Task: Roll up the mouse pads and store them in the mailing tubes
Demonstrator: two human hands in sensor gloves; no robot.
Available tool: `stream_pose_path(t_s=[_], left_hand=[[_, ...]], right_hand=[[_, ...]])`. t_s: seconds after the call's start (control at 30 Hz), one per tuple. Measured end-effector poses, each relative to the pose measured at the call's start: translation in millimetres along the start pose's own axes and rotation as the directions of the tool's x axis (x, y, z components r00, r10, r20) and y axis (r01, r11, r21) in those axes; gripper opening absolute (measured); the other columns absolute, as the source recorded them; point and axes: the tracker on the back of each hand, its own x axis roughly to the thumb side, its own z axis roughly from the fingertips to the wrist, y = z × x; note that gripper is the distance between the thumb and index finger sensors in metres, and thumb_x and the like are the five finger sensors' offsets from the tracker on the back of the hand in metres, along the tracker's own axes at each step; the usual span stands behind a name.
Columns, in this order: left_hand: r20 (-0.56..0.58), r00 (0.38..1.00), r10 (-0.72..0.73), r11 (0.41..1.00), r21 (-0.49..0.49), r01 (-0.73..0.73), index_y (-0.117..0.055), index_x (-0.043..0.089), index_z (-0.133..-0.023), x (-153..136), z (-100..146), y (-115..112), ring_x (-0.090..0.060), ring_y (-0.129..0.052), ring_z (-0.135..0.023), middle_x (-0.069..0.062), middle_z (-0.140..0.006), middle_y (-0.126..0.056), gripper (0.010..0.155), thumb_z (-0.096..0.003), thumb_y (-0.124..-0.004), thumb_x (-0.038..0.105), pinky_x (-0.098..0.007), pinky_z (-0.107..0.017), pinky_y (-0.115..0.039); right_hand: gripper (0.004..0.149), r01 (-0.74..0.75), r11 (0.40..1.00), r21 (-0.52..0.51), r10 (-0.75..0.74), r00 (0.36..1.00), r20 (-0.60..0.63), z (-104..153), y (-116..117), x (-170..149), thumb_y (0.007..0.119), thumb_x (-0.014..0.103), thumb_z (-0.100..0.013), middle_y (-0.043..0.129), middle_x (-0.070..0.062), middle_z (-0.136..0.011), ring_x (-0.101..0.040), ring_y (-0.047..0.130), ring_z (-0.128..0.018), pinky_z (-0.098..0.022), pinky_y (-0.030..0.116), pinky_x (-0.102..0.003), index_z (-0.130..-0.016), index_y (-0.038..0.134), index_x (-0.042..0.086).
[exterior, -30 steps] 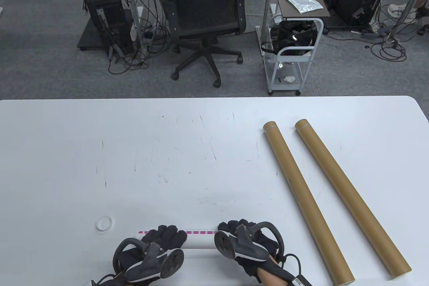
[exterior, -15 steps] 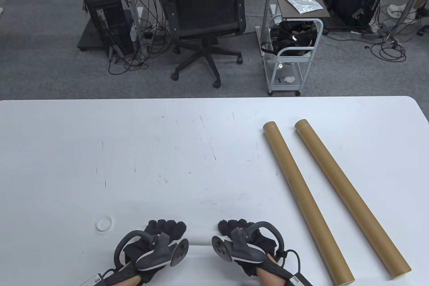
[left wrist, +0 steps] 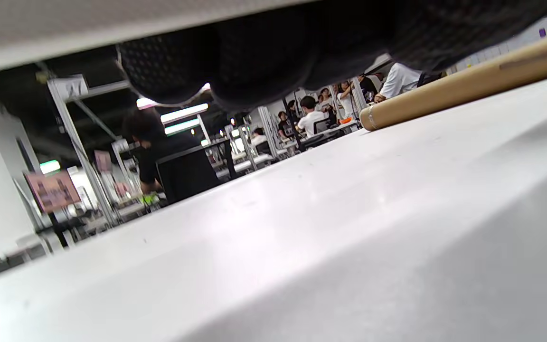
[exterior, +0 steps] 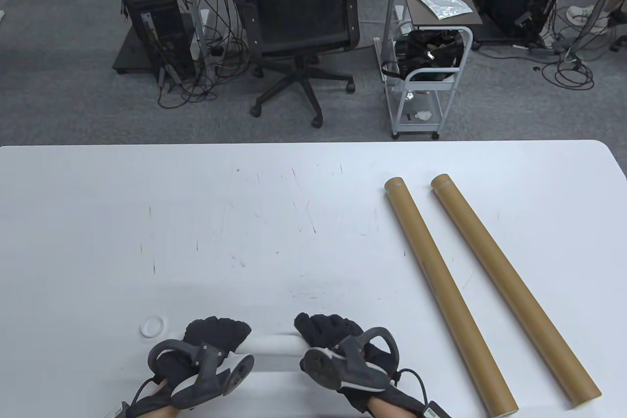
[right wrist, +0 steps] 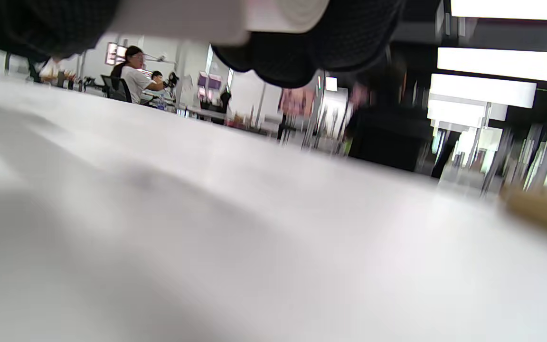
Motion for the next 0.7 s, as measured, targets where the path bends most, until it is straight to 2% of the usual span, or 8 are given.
stream_pose_path(t_s=[0.07, 0.1, 0.23, 0.3, 0.4, 0.53, 0.6, 0.7], left_hand=[[0.034, 0.995, 0.091, 0.993, -0.074, -0.088, -0.076, 0.042, -0.074, -9, -1, -4, -0.003, -0.099, -0.050, 0.019, -0.058, -0.094, 0.043, -0.0344, -0.083, 0.059, -0.029, -0.053, -0.087], [0.043, 0.991, 0.126, 0.988, -0.096, -0.121, -0.077, 0.041, -0.073, -12, -1, -8, -0.004, -0.099, -0.049, 0.018, -0.058, -0.094, 0.043, -0.0339, -0.084, 0.058, -0.029, -0.052, -0.087], [0.057, 0.994, 0.096, 0.991, -0.099, -0.090, -0.078, 0.042, -0.073, -22, 6, -17, -0.003, -0.099, -0.047, 0.018, -0.056, -0.095, 0.044, -0.0331, -0.084, 0.059, -0.028, -0.050, -0.088], [0.060, 0.996, 0.070, 0.994, -0.087, -0.065, -0.078, 0.042, -0.073, -24, 8, -18, -0.003, -0.099, -0.048, 0.018, -0.057, -0.095, 0.043, -0.0335, -0.084, 0.059, -0.028, -0.051, -0.088], [0.045, 0.997, 0.059, 0.996, -0.063, -0.056, -0.077, 0.042, -0.074, -22, 7, -19, -0.004, -0.098, -0.051, 0.018, -0.059, -0.094, 0.043, -0.0344, -0.083, 0.058, -0.029, -0.053, -0.087], [0.022, 0.999, -0.048, 0.999, 0.010, 0.048, -0.076, 0.042, -0.073, -16, 8, -13, -0.004, -0.098, -0.054, 0.018, -0.060, -0.093, 0.041, -0.0364, -0.083, 0.057, -0.030, -0.056, -0.087], [-0.001, 0.994, -0.113, 0.991, 0.065, 0.113, -0.076, 0.041, -0.073, -13, 10, -10, -0.004, -0.098, -0.055, 0.018, -0.061, -0.093, 0.039, -0.0371, -0.083, 0.056, -0.031, -0.058, -0.086], [-0.058, 0.975, -0.217, 0.958, 0.178, 0.224, -0.074, 0.041, -0.076, -9, 15, -5, -0.004, -0.097, -0.062, 0.018, -0.065, -0.091, 0.041, -0.0385, -0.082, 0.057, -0.032, -0.064, -0.083]], right_hand=[[0.077, -0.160, 0.984, -0.080, 0.164, 0.985, 0.050, -5, 0, 12, 0.070, 0.058, -0.039, 0.064, 0.004, -0.101, -0.019, 0.078, -0.085, -0.065, 0.074, -0.036, -0.104, 0.045, 0.028], [0.076, -0.160, 0.984, -0.073, 0.165, 0.984, 0.060, -8, 1, 16, 0.072, 0.057, -0.039, 0.065, 0.004, -0.100, -0.018, 0.080, -0.084, -0.063, 0.075, -0.035, -0.104, 0.045, 0.028], [0.066, 0.060, 0.997, 0.041, -0.061, 0.998, 0.014, -21, 12, 23, 0.077, 0.050, -0.041, 0.079, 0.007, -0.087, -0.013, 0.094, -0.060, -0.048, 0.082, -0.029, -0.099, 0.048, 0.039], [0.064, 0.032, 0.999, 0.023, -0.033, 0.999, 0.035, -21, 13, 28, 0.077, 0.050, -0.042, 0.085, 0.011, -0.072, -0.007, 0.095, -0.049, -0.044, 0.084, -0.027, -0.098, 0.050, 0.037], [0.061, 0.063, 0.998, 0.026, -0.064, 0.998, 0.028, -19, 10, 26, 0.077, 0.050, -0.042, 0.087, 0.014, -0.065, -0.005, 0.095, -0.042, -0.041, 0.084, -0.025, -0.097, 0.054, 0.035], [0.060, 0.273, 0.954, 0.122, -0.273, 0.962, -0.020, -19, 12, 18, 0.080, 0.049, -0.041, 0.090, 0.013, -0.061, -0.005, 0.095, -0.037, -0.037, 0.084, -0.025, -0.095, 0.060, 0.033], [0.060, 0.415, 0.889, 0.194, -0.412, 0.909, -0.056, -22, 16, 13, 0.080, 0.050, -0.039, 0.091, 0.014, -0.058, -0.004, 0.096, -0.033, -0.034, 0.085, -0.023, -0.094, 0.063, 0.033], [0.060, 0.712, 0.628, 0.313, -0.690, 0.696, -0.198, -24, 29, 4, 0.083, 0.047, -0.039, 0.093, 0.010, -0.057, -0.008, 0.095, -0.031, -0.032, 0.084, -0.027, -0.093, 0.067, 0.029]])
